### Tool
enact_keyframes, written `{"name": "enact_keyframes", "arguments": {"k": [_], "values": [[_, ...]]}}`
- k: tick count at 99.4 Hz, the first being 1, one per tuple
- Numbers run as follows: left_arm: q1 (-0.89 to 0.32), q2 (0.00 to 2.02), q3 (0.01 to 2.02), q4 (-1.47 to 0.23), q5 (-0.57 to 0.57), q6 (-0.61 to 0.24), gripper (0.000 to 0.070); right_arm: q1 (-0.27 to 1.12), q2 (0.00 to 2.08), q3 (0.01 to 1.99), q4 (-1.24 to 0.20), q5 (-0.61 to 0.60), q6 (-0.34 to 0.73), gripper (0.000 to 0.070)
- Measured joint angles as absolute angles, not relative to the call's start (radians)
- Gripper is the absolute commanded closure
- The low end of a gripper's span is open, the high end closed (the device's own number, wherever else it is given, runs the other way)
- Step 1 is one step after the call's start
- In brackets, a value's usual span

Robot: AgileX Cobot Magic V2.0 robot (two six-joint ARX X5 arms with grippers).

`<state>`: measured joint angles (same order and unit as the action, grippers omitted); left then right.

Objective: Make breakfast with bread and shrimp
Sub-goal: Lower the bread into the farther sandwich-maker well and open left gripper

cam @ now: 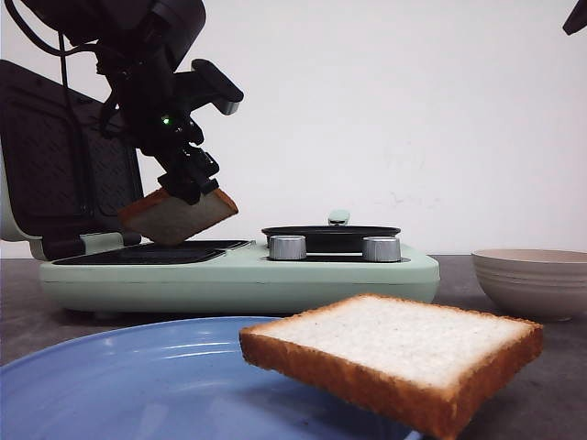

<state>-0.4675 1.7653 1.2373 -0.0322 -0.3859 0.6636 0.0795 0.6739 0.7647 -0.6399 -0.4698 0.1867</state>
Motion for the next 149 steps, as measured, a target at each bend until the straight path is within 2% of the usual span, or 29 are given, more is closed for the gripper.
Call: {"name": "enact_keyframes", "arguments": {"k": [12, 31, 75, 114, 127, 149], "values": [[-0.47, 1.765, 1.237, -0.045, -0.36, 0.65, 0.0302, 0.08, 0.674, 0.765, -0.64, -0.47, 0.187, 0.0392], [-0.476, 1.765, 1.237, -0.044, -0.338, 0.61, 0.0303, 0.08, 0.674, 0.765, -0.641, -0.47, 0.187, 0.0392], [-0.508, 1.765, 1.237, -0.045, -0.337, 0.587, 0.0303, 0.08, 0.674, 0.765, -0.642, -0.47, 0.187, 0.0392], [-0.512, 1.765, 1.237, -0.045, -0.337, 0.528, 0.0302, 0.08, 0.674, 0.765, -0.642, -0.47, 0.187, 0.0392], [-0.511, 1.765, 1.237, -0.045, -0.334, 0.467, 0.026, 0.08, 0.674, 0.765, -0.642, -0.47, 0.187, 0.0392], [-0.486, 1.765, 1.24, -0.078, -0.234, 0.329, 0.026, 0.08, 0.674, 0.765, -0.643, -0.47, 0.187, 0.0392]]}}
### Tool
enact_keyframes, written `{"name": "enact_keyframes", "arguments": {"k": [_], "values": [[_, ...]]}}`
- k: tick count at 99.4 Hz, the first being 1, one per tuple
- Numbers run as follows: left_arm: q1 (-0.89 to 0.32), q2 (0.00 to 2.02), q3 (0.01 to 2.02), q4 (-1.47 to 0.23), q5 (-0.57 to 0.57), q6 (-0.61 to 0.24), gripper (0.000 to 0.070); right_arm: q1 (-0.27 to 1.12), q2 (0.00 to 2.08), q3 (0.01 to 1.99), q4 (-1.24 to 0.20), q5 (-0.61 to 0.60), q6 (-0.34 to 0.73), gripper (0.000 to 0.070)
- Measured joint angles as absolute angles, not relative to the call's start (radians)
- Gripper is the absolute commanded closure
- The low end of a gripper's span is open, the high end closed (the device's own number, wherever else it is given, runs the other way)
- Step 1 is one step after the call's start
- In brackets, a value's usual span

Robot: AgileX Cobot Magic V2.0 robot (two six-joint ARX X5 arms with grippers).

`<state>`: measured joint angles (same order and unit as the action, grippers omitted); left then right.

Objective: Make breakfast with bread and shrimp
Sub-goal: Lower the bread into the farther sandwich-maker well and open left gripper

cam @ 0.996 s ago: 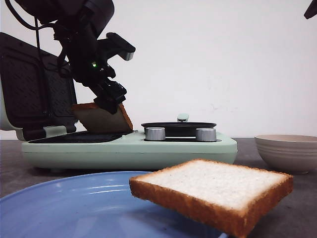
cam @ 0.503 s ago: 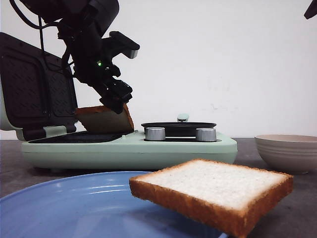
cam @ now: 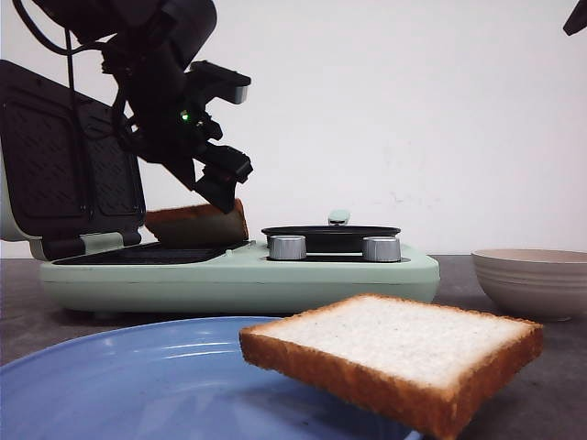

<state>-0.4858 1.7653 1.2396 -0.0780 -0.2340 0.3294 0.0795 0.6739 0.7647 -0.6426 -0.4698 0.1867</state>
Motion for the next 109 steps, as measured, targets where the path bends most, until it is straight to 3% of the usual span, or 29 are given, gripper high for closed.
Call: {"name": "enact_keyframes", "arguments": {"k": [48, 68, 79, 109], "values": [[-0.434, 1.742, 1.241, -0.083, -0.171, 0.188, 0.0265, 0.08, 0.674, 0.765, -0.643, -0.47, 0.187, 0.0392], [-0.427, 1.724, 1.242, -0.09, -0.104, 0.083, 0.0266, 0.08, 0.674, 0.765, -0.643, -0.47, 0.186, 0.0392], [-0.427, 1.661, 1.242, -0.094, -0.062, 0.037, 0.0265, 0.08, 0.674, 0.765, -0.643, -0.47, 0.185, 0.0392], [-0.427, 1.408, 1.242, -0.093, -0.023, 0.011, 0.0265, 0.08, 0.674, 0.765, -0.674, -0.47, 0.183, 0.0392]]}}
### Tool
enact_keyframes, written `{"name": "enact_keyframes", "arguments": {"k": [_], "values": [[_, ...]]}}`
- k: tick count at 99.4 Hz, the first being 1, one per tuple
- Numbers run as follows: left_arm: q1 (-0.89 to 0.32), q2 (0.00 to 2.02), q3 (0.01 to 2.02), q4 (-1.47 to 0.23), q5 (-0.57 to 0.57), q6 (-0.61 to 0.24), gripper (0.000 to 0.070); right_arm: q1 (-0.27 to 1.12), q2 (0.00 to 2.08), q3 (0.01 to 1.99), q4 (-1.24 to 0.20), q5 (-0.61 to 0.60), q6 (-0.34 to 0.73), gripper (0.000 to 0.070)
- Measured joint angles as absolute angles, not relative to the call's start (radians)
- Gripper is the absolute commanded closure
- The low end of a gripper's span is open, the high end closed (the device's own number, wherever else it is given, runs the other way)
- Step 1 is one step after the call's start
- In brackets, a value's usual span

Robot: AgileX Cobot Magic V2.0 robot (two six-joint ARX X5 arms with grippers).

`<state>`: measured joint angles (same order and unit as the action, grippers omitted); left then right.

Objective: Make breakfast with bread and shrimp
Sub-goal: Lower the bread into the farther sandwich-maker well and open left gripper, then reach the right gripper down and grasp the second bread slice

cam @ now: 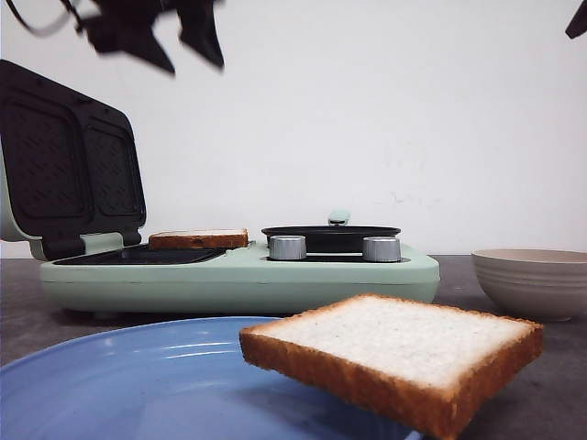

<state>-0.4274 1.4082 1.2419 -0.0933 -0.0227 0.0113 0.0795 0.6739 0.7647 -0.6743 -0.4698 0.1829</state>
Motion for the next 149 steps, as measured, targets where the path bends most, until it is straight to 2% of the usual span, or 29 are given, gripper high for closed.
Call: {"name": "enact_keyframes", "arguments": {"k": [18, 44, 64, 81, 101, 108, 111, 128, 149], "values": [[-0.428, 1.256, 1.243, -0.128, 0.001, 0.011, 0.0266, 0.08, 0.674, 0.765, -0.691, -0.468, 0.183, 0.0392], [-0.414, 1.103, 1.233, -0.318, 0.01, 0.011, 0.0266, 0.08, 0.674, 0.765, -0.71, -0.467, 0.181, 0.0391], [-0.408, 0.929, 1.06, -0.271, 0.026, -0.023, 0.0266, 0.08, 0.674, 0.752, -0.724, -0.506, 0.183, 0.0391], [-0.408, 0.766, 0.871, -0.197, 0.027, -0.106, 0.0266, 0.101, 0.674, 0.673, -0.699, -0.575, 0.22, 0.039], [-0.408, 0.68, 0.797, -0.22, 0.027, -0.158, 0.0266, 0.124, 0.674, 0.451, -0.582, -0.693, 0.334, 0.035], [-0.408, 0.654, 0.797, -0.241, 0.027, -0.167, 0.0266, 0.126, 0.674, 0.376, -0.502, -0.748, 0.397, 0.035], [-0.408, 0.639, 0.797, -0.258, 0.027, -0.171, 0.0266, 0.132, 0.674, 0.317, -0.424, -0.784, 0.456, 0.035], [-0.408, 0.626, 0.797, -0.284, 0.03, -0.173, 0.0266, 0.16, 0.675, 0.213, -0.286, -0.805, 0.602, 0.0324], [-0.409, 0.629, 0.797, -0.273, 0.048, -0.175, 0.0266, 0.192, 0.677, 0.171, -0.238, -0.788, 0.668, 0.0321]]}}
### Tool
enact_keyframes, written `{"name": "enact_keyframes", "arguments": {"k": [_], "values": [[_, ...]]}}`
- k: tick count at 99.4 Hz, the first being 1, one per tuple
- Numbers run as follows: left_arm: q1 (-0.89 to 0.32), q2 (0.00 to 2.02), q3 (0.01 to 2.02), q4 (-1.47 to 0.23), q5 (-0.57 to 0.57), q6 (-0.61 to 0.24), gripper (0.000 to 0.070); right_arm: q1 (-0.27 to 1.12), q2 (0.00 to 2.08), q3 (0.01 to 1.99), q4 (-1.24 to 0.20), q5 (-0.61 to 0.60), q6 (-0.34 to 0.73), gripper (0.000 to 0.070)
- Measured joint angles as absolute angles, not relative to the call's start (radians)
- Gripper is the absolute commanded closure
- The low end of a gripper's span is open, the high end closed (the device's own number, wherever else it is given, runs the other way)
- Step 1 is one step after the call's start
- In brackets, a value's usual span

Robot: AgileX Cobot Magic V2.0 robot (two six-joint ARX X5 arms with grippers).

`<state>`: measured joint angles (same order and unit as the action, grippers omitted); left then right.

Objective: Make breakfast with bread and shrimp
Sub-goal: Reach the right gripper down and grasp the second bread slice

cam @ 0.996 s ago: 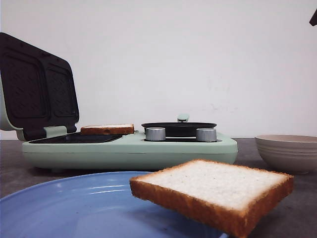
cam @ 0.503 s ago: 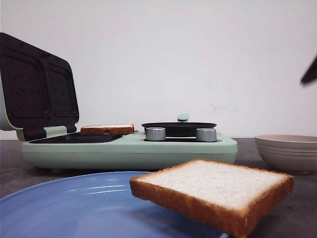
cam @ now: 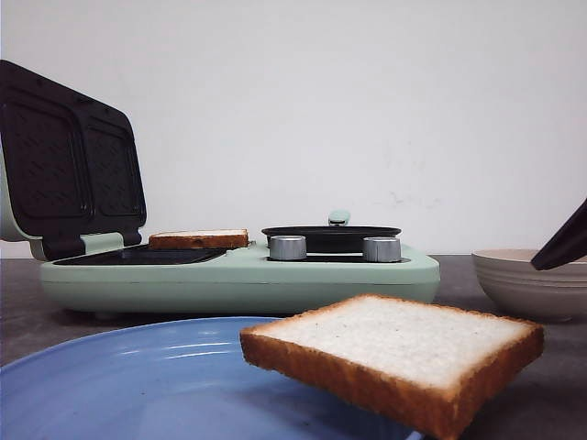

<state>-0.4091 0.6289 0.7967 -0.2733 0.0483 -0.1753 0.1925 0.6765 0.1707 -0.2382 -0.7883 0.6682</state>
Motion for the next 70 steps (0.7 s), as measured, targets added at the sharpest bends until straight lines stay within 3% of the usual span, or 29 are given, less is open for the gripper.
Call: {"name": "enact_keyframes", "arguments": {"k": [33, 61, 65, 70], "values": [[-0.409, 0.629, 0.797, -0.263, 0.051, -0.175, 0.0266, 0.229, 0.878, 0.167, -0.063, -0.782, 0.69, 0.0321], [-0.409, 0.629, 0.797, -0.263, 0.051, -0.175, 0.0266, 0.26, 1.095, 0.167, 0.168, -0.837, 0.718, 0.0326], [-0.409, 0.629, 0.797, -0.263, 0.051, -0.175, 0.0266, 0.266, 1.12, 0.168, 0.197, -0.841, 0.721, 0.0357], [-0.409, 0.629, 0.797, -0.263, 0.051, -0.175, 0.0266, 0.271, 1.139, 0.168, 0.229, -0.842, 0.728, 0.0459]]}}
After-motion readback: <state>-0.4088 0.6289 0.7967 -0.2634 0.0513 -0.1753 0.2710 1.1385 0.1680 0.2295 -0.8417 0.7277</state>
